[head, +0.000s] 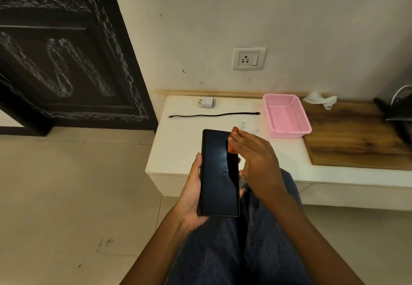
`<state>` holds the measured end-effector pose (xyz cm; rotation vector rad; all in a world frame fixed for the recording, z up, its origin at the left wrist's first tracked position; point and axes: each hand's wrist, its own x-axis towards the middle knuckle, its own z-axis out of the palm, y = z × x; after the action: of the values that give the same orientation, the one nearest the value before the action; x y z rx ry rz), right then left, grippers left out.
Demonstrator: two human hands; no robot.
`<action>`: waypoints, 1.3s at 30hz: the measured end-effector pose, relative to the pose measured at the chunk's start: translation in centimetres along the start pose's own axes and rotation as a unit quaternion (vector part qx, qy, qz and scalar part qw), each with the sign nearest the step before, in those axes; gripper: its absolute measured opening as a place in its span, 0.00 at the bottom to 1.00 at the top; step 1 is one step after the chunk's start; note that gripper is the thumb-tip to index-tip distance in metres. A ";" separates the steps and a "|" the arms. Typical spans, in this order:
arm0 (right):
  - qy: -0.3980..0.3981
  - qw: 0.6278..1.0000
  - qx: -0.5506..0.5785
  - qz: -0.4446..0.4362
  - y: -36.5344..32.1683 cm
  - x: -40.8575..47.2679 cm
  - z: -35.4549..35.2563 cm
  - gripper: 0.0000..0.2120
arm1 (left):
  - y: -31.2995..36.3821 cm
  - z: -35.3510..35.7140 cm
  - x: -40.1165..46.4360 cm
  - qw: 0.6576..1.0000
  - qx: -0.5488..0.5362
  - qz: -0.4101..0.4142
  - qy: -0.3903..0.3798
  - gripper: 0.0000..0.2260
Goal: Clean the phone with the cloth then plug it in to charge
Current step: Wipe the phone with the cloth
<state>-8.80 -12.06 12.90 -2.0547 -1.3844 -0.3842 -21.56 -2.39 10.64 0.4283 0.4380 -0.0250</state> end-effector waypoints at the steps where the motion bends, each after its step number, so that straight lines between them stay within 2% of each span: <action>1: -0.010 1.000 -0.001 0.002 -0.3 0.0 0.2 0.28 | 0.1 0.0 0.0 1.000 0.003 0.000 0.004 0.29; 3: -0.028 1.000 -0.006 -0.008 -0.4 -0.3 0.3 0.29 | 0.5 -0.1 -0.2 1.000 -0.005 -0.003 0.001 0.29; 7: 0.001 0.999 -0.009 -0.042 0.5 -0.5 -0.3 0.20 | 0.6 0.0 -0.5 1.000 -0.026 -0.002 -0.004 0.30; 13: -0.038 0.999 -0.006 0.006 -0.3 0.5 0.1 0.33 | 0.8 0.2 -0.3 1.000 -0.008 0.012 0.001 0.29; 17: -0.004 0.999 -0.010 -0.036 -0.1 -0.2 0.0 0.23 | 1.2 -0.2 -0.5 1.000 -0.010 0.019 -0.007 0.29; 20: 0.006 1.000 -0.007 -0.027 0.7 0.6 -0.2 0.27 | 1.0 0.0 -0.4 1.000 -0.006 0.022 0.002 0.28; 23: -0.011 1.000 -0.010 -0.006 -0.3 1.4 0.0 0.25 | 0.9 0.2 -0.1 1.000 0.006 0.020 0.007 0.28; 25: -0.020 1.000 -0.008 -0.007 -0.8 1.1 0.4 0.29 | 1.1 0.1 -0.2 1.000 0.009 0.023 0.001 0.27; 29: -0.002 0.999 -0.012 -0.046 -0.1 0.6 0.1 0.26 | 1.3 -0.4 -0.4 0.999 0.002 0.033 0.006 0.28; 31: 0.008 0.999 -0.018 -0.029 0.5 1.1 -0.1 0.27 | 1.1 -0.3 -0.3 1.000 0.000 0.029 0.012 0.28; 33: 0.003 1.000 -0.019 -0.007 0.3 1.6 0.0 0.25 | 0.9 -0.2 -0.1 0.999 0.003 0.028 0.020 0.28; 37: -0.026 0.999 -0.006 -0.018 -0.9 1.0 0.7 0.27 | 1.1 -0.4 0.1 0.999 0.013 0.028 0.012 0.27; 39: -0.022 0.999 -0.007 -0.044 -0.8 0.3 0.4 0.22 | 1.2 -0.6 0.0 1.000 0.003 0.025 0.010 0.27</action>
<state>-9.41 -11.37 12.98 -2.0283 -1.5061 -0.3889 -21.67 -1.07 10.61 0.4450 0.4476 0.0260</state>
